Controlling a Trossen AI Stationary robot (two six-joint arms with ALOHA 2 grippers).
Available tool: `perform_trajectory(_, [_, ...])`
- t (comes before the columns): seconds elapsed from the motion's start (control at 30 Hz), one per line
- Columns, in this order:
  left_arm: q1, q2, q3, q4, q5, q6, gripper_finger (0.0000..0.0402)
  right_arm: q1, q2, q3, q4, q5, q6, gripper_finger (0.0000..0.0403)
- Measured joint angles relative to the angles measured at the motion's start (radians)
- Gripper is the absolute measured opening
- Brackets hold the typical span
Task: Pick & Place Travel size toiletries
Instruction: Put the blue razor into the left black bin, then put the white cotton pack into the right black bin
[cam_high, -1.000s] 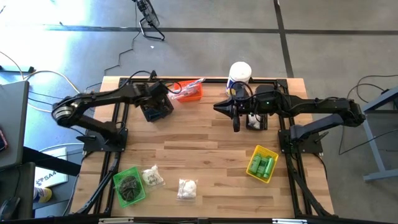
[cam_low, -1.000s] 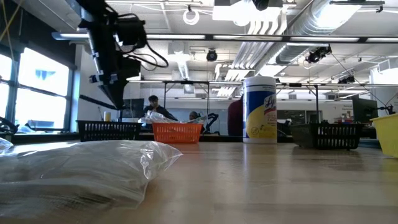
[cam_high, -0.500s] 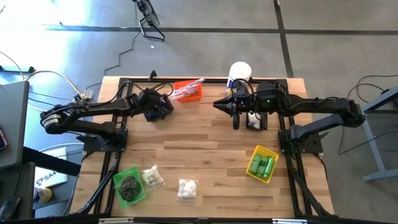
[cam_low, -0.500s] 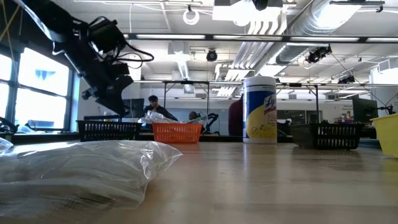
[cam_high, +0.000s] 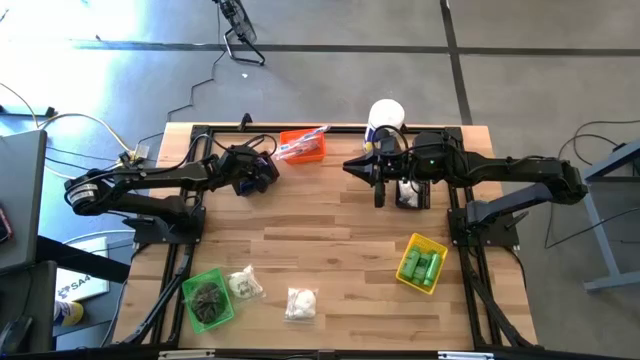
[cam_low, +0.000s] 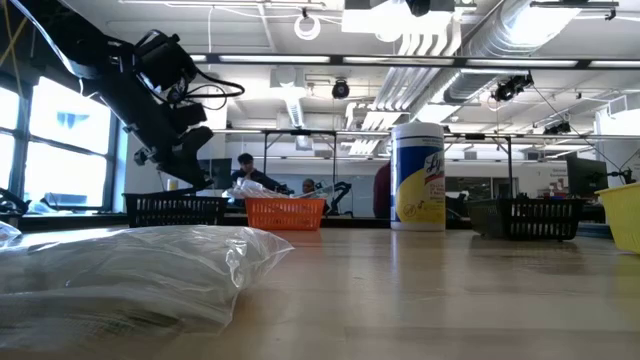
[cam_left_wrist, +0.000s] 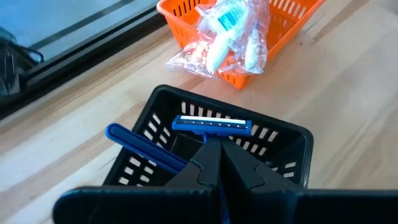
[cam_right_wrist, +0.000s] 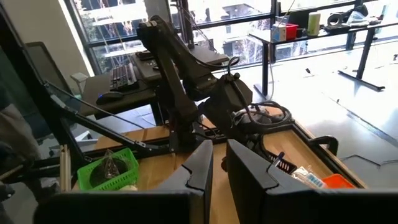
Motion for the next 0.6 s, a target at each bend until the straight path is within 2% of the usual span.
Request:
perform_trajectory(0.13, [0.0, 0.003, 0.0, 0.001, 0.0, 0.061, 0.0, 0.0, 0.0, 0.0, 0.002, 0.019, 0.0, 0.0038])
perform_trajectory(0.23, [0.0, 0.008, 0.0, -0.004, 0.0, 0.05, 0.0011, 0.0, 0.0, 0.0, 0.002, 0.019, 0.0, 0.0038])
perform_trajectory(0.5, [0.0, 0.008, 0.0, 0.001, -0.022, 0.035, 0.009, 0.0, 0.0, 0.0, 0.044, 0.018, -0.003, 0.0038])
perform_trajectory(0.6, [-0.002, 0.008, 0.0, 0.018, -0.023, 0.034, 0.0109, 0.0, 0.0, 0.0, 0.061, 0.018, -0.029, 0.0038])
